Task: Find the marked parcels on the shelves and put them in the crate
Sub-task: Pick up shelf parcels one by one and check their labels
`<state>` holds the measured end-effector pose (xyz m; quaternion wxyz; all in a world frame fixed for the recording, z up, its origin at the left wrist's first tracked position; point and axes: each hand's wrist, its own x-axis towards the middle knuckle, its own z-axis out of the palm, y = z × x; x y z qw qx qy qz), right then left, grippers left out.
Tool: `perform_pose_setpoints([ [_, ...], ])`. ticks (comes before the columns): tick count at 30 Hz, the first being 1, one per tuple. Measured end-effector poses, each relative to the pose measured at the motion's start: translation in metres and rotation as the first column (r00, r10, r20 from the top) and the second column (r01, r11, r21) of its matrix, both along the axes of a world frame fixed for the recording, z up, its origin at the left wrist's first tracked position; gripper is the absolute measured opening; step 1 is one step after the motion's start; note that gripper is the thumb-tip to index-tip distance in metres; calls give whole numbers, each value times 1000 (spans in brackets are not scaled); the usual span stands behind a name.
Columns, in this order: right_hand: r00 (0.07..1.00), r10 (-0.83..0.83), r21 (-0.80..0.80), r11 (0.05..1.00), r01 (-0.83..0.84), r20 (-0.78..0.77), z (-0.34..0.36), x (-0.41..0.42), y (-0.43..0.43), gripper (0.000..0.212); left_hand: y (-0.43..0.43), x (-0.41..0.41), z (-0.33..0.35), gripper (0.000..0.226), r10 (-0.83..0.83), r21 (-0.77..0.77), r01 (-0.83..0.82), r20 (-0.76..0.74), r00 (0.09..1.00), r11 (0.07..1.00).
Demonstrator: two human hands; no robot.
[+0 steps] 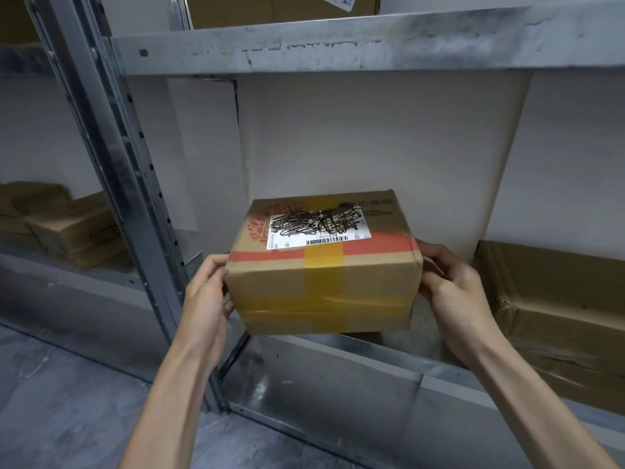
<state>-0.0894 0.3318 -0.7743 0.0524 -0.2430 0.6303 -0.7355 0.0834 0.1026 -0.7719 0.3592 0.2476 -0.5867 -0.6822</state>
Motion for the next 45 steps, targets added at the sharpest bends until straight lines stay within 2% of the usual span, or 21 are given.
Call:
perform_pose_setpoints([
  [3, 1000, 0, -20, 1000, 1, 11, 2, 3, 3, 43, 1, -1, 3, 26, -14, 8, 15, -23, 1000, 1000],
  [7, 999, 17, 23, 1000, -16, -40, 0, 4, 6, 56, 2, 2, 2, 22, -15, 10, 16, -8, 1000, 1000],
  [12, 997, 8, 20, 1000, -7, -73, -6, 9, 1, 56, 0, 6, 2, 44, -6, -20, 7, 38, 999, 1000],
  [19, 996, -31, 22, 999, 33, -86, -2, 10, -2, 60, 0, 1, -1, 48, -2, -41, 4, 47, 999, 999],
  [23, 992, -41, 43, 998, 46, -118, 0, 8, -6, 55, -7, -7, -5, 53, 55, -94, -47, 84, 995, 994],
  [27, 997, -8, 31, 999, 11, -73, -7, 9, -13, 51, -16, -17, -12, 55, 93, -75, -87, 78, 993, 993],
  [31, 998, -5, -11, 1000, 4, -63, -17, 12, -23, 46, -33, -23, -17, 47, 160, -92, -156, 40, 986, 983],
  [36, 996, 15, -38, 999, -18, -84, -30, 14, -33, 40, -45, -30, -33, 35, 145, -142, -138, 41, 989, 980],
  [41, 994, 75, 56, 996, -71, -80, -49, 18, -43, 42, -52, -38, -44, 30, 186, -102, -181, 45, 981, 978],
  [45, 987, 138, 135, 983, -127, -78, -58, 27, -45, 47, -42, -44, -52, 48, 221, -121, -207, 118, 968, 971],
])
